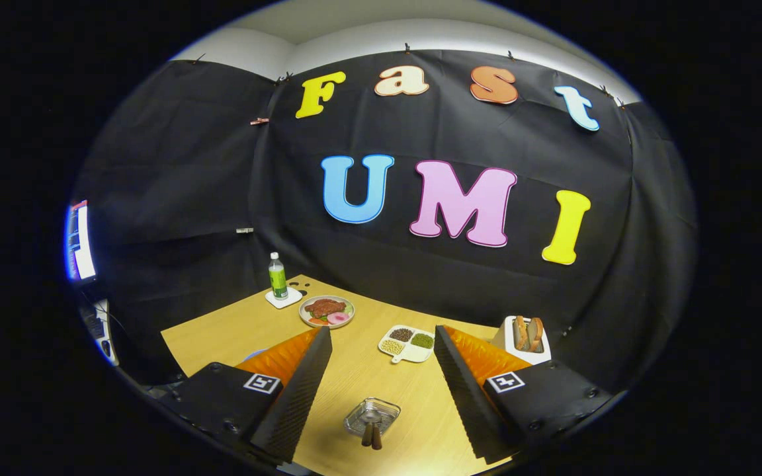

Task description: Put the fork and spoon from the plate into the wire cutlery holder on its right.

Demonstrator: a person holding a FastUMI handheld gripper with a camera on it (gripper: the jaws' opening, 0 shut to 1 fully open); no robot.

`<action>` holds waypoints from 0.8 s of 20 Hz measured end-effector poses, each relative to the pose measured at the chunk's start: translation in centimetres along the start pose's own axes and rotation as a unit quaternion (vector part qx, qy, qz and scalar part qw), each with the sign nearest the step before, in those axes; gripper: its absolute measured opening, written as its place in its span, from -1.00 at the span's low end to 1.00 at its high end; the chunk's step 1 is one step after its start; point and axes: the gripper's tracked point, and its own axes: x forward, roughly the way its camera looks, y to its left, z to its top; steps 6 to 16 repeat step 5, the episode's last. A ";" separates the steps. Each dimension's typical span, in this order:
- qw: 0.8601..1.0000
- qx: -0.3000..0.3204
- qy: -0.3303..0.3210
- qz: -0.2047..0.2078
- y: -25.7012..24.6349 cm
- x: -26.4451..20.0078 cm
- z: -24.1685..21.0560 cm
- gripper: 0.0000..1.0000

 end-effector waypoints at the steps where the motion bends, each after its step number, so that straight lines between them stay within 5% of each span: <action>1: 1.000 -0.001 -0.001 -0.002 -0.1 0.0 0.1 0.94; 16: 1.000 0.004 -0.005 -0.006 -0.5 0.1 0.3 0.94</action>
